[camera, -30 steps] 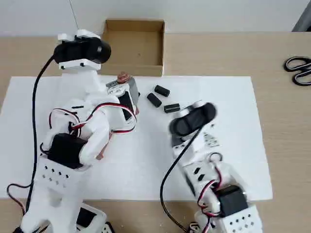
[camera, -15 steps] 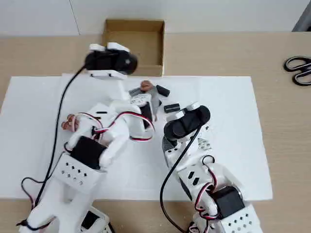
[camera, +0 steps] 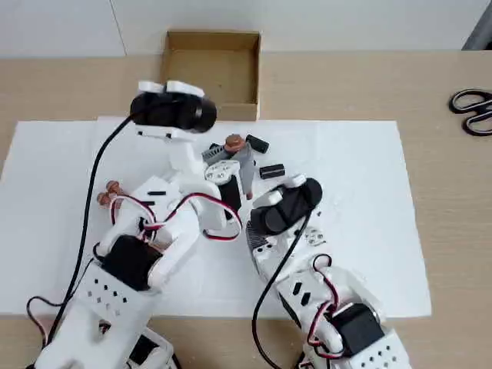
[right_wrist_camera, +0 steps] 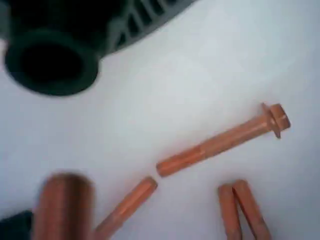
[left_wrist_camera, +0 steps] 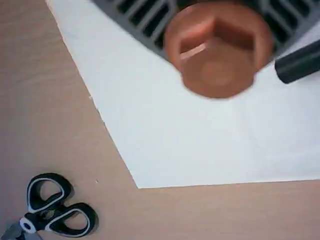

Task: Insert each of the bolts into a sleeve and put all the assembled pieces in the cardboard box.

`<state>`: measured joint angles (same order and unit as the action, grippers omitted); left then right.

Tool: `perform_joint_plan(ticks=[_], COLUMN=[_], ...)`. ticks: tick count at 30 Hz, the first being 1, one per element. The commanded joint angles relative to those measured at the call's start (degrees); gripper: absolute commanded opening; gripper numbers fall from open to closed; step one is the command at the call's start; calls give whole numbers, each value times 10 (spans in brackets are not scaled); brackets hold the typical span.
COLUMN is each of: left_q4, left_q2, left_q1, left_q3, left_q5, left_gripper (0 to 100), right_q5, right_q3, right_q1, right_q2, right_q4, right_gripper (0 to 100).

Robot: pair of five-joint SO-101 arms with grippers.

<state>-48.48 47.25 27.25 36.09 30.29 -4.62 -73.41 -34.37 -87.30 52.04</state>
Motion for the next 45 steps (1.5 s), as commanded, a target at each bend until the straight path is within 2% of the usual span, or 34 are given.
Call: perform_joint_plan(ticks=[1, 16, 24, 33, 39, 45], left_q4=[17, 18, 108, 107, 47, 45], left_q2=[22, 21, 25, 25, 49, 48], left_q1=[2, 22, 6, 10, 7, 11], left_q3=[6, 7, 88, 87, 44, 44], left_q5=[4, 20, 18, 21, 22, 22], left_gripper=[6, 6, 6, 6, 6, 6], right_q5=[-3, -4, -4, -4, -4, -4], right_q3=[2, 2, 2, 1, 1, 1], right_q1=[-3, -4, -4, -4, -4, -4], right_q2=[-25, -25, -27, -27, -27, -27], right_q4=[-15, -15, -15, -15, -15, -15], right_gripper=[4, 4, 4, 4, 4, 4])
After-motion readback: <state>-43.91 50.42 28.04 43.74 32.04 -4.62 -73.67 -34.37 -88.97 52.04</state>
